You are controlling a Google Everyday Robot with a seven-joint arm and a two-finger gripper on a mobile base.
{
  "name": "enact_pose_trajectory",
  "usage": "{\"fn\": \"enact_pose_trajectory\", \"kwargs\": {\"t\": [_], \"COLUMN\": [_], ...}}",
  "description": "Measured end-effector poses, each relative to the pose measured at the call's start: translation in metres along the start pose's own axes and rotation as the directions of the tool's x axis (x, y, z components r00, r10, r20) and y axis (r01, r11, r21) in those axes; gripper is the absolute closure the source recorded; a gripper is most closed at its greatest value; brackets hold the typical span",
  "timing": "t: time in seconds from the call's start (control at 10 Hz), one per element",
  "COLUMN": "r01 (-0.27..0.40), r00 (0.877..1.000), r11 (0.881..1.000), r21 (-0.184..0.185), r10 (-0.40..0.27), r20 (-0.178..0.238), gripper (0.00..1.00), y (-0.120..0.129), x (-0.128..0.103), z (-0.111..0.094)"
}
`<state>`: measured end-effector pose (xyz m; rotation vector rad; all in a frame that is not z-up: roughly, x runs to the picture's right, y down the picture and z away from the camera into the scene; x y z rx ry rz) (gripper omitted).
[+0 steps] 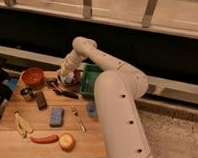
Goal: Wipe purple bowl with towel
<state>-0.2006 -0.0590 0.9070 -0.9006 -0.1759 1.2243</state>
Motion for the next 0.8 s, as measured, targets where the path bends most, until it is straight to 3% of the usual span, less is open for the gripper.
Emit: {"fn": "enact_pose_trajectory", "kwargs": {"t": [0.2, 0.4, 0.6, 0.8], "r01": [-0.032, -0.054, -0.045, -0.029], "r00": [0.999, 0.999, 0.999, 1.0], "r11": [0.999, 0.998, 0.999, 1.0], "r21": [0.006, 0.015, 0.02, 0.008], "r10": [0.032, 0.054, 0.045, 0.029], "r20": [0.001, 0.007, 0.009, -0.001], "gripper": [1.0, 1.0, 1.0, 1.0], "y": [-0.003, -0.018, -0.035, -0.036], "x": [0.006, 0.02, 0.037, 0.042], "z": [-0.003, -0.02, -0.038, -0.042]}}
